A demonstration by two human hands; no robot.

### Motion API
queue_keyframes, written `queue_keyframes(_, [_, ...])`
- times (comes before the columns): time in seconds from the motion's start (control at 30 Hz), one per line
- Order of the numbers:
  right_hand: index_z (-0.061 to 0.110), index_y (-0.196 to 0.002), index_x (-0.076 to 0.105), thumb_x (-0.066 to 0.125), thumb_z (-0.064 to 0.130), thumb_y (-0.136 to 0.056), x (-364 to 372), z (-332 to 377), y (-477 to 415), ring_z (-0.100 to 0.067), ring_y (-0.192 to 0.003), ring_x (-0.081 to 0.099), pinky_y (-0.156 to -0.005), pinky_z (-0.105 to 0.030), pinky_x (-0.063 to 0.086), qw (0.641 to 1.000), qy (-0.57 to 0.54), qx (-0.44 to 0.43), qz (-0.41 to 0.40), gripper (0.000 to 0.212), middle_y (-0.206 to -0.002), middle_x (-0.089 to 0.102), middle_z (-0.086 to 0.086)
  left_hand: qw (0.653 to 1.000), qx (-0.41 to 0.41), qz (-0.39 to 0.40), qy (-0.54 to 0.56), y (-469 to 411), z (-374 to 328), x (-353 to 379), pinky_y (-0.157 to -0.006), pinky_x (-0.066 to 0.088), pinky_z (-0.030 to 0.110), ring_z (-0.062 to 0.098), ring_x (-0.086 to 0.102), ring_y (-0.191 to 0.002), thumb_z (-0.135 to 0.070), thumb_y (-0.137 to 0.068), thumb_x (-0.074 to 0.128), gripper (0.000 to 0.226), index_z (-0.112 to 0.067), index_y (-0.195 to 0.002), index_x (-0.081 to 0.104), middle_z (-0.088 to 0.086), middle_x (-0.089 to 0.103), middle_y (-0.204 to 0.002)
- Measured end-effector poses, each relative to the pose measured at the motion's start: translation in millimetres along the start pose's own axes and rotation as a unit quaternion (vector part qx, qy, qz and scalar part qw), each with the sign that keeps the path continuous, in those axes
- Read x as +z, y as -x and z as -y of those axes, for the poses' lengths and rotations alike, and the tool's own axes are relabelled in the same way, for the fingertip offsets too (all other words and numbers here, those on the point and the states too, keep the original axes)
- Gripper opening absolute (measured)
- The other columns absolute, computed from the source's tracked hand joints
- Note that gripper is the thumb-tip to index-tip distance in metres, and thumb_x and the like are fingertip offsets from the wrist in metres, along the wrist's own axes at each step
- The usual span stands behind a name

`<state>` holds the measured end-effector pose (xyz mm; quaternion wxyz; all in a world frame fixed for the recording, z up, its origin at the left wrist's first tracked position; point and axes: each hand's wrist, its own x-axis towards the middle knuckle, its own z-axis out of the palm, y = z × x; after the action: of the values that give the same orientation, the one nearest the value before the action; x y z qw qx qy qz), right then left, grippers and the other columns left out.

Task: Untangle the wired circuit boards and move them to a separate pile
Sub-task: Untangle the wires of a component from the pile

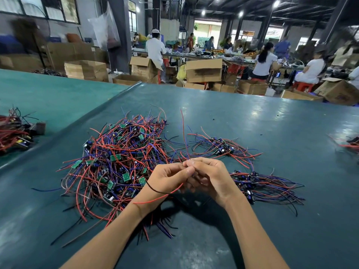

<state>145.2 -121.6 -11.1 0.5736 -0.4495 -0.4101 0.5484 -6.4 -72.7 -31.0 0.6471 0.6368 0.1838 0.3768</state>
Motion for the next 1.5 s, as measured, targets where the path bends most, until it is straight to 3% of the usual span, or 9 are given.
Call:
queue_keyframes(0.17, [0.009,-0.078,0.072,0.071,0.023,-0.086,1.0,-2.8,-3.6,-0.013,-0.038,0.039,-0.05,-0.028,0.043,0.999,0.027,-0.017,-0.022,0.017,-0.05,0.043,-0.004,0.998,0.049,0.004,-0.027,1.2,0.7,1.3,-0.063,0.052,0.019,0.014,0.071,-0.065,-0.01,-0.092,0.07,0.017,-0.019,-0.08,0.079,0.008,0.077,-0.083])
queue_keyframes(0.37, [0.013,-0.076,0.074,0.071,0.028,-0.081,-0.3,-7.0,-8.6,-0.009,-0.037,0.036,-0.044,-0.018,0.032,0.997,0.033,-0.044,-0.047,0.016,-0.051,0.038,-0.002,0.998,0.058,0.001,-0.024,3.3,-1.2,5.4,-0.062,0.048,0.011,0.004,0.069,-0.068,-0.018,-0.091,0.068,0.017,-0.022,-0.079,0.079,0.0,0.078,-0.081])
queue_keyframes(0.5, [0.015,-0.083,0.078,0.074,0.032,-0.078,-2.4,-9.0,-10.4,-0.012,-0.044,0.038,-0.052,-0.022,0.03,0.997,0.045,-0.043,-0.055,0.017,-0.055,0.047,-0.003,0.999,0.031,-0.022,-0.034,1.2,0.9,5.0,-0.055,0.045,0.014,0.004,0.063,-0.061,-0.025,-0.092,0.069,0.017,-0.023,-0.08,0.08,0.001,0.077,-0.078])
queue_keyframes(0.63, [0.011,-0.082,0.077,0.075,0.028,-0.087,-1.8,-9.8,-7.5,-0.01,-0.039,0.047,-0.044,-0.017,0.039,0.997,0.055,-0.047,-0.035,0.018,-0.053,0.053,0.0,0.999,0.028,-0.005,-0.025,2.2,4.0,3.5,-0.06,0.047,0.01,0.003,0.066,-0.063,-0.012,-0.091,0.07,0.012,-0.009,-0.084,0.08,0.002,0.077,-0.077])
queue_keyframes(0.73, [0.007,-0.082,0.077,0.077,0.033,-0.083,-1.1,-8.5,-7.3,-0.017,-0.042,0.046,-0.047,-0.021,0.035,0.995,0.056,-0.049,-0.069,0.026,-0.05,0.049,-0.003,0.996,0.007,-0.045,-0.077,0.9,6.2,0.6,-0.05,0.039,0.014,0.005,0.051,-0.051,-0.021,-0.088,0.075,0.011,-0.017,-0.078,0.078,0.003,0.072,-0.068])
queue_keyframes(0.87, [0.005,-0.084,0.078,0.079,0.036,-0.077,-1.1,-8.0,-10.4,-0.023,-0.055,0.016,-0.057,-0.039,0.012,0.992,0.03,-0.05,-0.114,0.032,-0.049,0.027,-0.001,0.996,0.021,-0.054,-0.073,-0.2,2.4,4.3,-0.051,0.039,0.014,0.008,0.053,-0.051,-0.025,-0.08,0.082,0.015,-0.018,-0.07,0.075,0.008,0.069,-0.066])
queue_keyframes(1.03, [-0.01,-0.087,0.07,0.074,0.024,-0.087,-3.5,-3.0,-12.4,-0.01,-0.038,0.014,-0.041,-0.017,0.016,0.993,-0.043,-0.048,-0.1,0.034,-0.045,0.023,0.004,0.999,0.001,-0.031,-0.045,4.5,2.7,5.8,-0.047,0.033,0.019,0.014,0.042,-0.046,-0.016,-0.079,0.083,0.021,-0.009,-0.065,0.068,0.015,0.056,-0.057])
queue_keyframes(1.23, [0.001,-0.079,0.075,0.072,0.017,-0.089,-6.2,9.1,-19.6,-0.01,-0.038,0.014,-0.039,-0.018,0.016,0.991,-0.043,-0.06,-0.114,0.02,-0.047,0.022,0.003,0.999,-0.016,-0.04,-0.023,2.5,5.7,6.9,-0.048,0.03,0.023,0.016,0.04,-0.049,-0.013,-0.082,0.08,0.023,-0.01,-0.063,0.066,0.014,0.054,-0.058])
queue_keyframes(1.5, [-0.006,-0.09,0.07,0.07,0.013,-0.091,-18.8,42.6,-45.8,-0.009,-0.039,0.017,-0.043,-0.024,0.01,0.985,0.012,-0.042,-0.165,0.019,-0.048,0.028,0.004,0.999,-0.031,-0.033,0.002,2.5,11.6,3.1,-0.055,0.031,0.032,0.023,0.044,-0.057,-0.033,-0.073,0.083,0.03,-0.007,-0.067,0.069,0.021,0.059,-0.067])
